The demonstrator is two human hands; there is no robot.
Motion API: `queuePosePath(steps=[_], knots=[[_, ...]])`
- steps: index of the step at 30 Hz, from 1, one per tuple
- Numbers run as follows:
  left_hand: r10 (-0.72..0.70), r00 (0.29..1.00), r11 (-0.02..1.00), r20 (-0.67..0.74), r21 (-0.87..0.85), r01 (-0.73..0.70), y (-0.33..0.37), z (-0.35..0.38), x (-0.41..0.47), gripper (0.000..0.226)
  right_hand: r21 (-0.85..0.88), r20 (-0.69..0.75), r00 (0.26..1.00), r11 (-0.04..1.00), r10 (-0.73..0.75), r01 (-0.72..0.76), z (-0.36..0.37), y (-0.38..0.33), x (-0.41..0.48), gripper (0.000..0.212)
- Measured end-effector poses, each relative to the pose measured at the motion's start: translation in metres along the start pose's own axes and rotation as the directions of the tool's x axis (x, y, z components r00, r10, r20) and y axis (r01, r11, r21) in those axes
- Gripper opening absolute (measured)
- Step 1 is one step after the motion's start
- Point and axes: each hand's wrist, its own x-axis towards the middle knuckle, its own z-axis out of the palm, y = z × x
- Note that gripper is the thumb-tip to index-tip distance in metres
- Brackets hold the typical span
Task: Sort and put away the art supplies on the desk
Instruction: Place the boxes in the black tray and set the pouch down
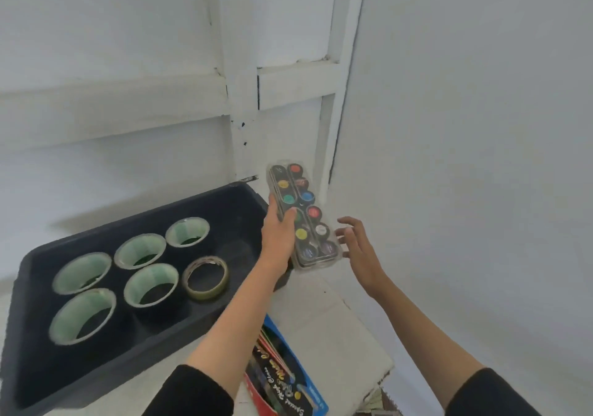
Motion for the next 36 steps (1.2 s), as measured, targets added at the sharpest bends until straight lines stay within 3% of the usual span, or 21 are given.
queuePosePath(steps=[4,6,9,12,16,22,29,34,36], knots=[[-0.015,0.981,0.999,-0.193,0.030,0.021,-0.004,-0.059,0.025,0.049,-0.124,0.179,0.983,0.991,-0.030,0.052,0.057,-0.004,0.056,0.019],[-0.078,0.965,0.997,-0.252,0.006,0.082,-0.009,-0.079,0.033,0.044,-0.218,0.232,0.973,0.974,-0.009,0.061,0.081,-0.006,0.084,0.031],[-0.184,0.948,0.983,-0.258,-0.025,0.184,-0.016,-0.091,0.044,0.040,-0.275,0.318,0.937,0.960,0.142,-0.052,0.103,-0.011,0.117,0.044],[-0.304,0.920,0.953,-0.246,-0.071,0.296,-0.023,-0.088,0.054,0.047,-0.309,0.434,0.870,0.946,0.234,-0.100,0.116,-0.007,0.133,0.038],[-0.418,0.874,0.907,-0.249,-0.055,0.418,-0.035,-0.082,0.061,0.061,-0.268,0.427,0.874,0.956,0.231,-0.122,0.123,0.005,0.137,0.025],[-0.474,0.847,0.859,-0.240,0.083,0.505,-0.053,-0.086,0.059,0.069,-0.289,0.420,0.887,0.955,0.190,-0.067,0.122,0.005,0.133,0.031],[-0.416,0.863,0.826,-0.285,0.278,0.490,-0.045,-0.085,0.050,0.067,-0.350,0.394,0.903,0.936,0.171,-0.024,0.124,0.004,0.132,0.034],[-0.457,0.856,0.846,-0.244,0.179,0.502,-0.040,-0.091,0.051,0.047,-0.371,0.370,0.917,0.929,0.152,-0.004,0.124,-0.001,0.130,0.034],[-0.472,0.851,0.852,-0.230,0.128,0.507,-0.041,-0.092,0.053,0.054,-0.378,0.364,0.920,0.926,0.147,0.002,0.124,-0.002,0.129,0.034]])
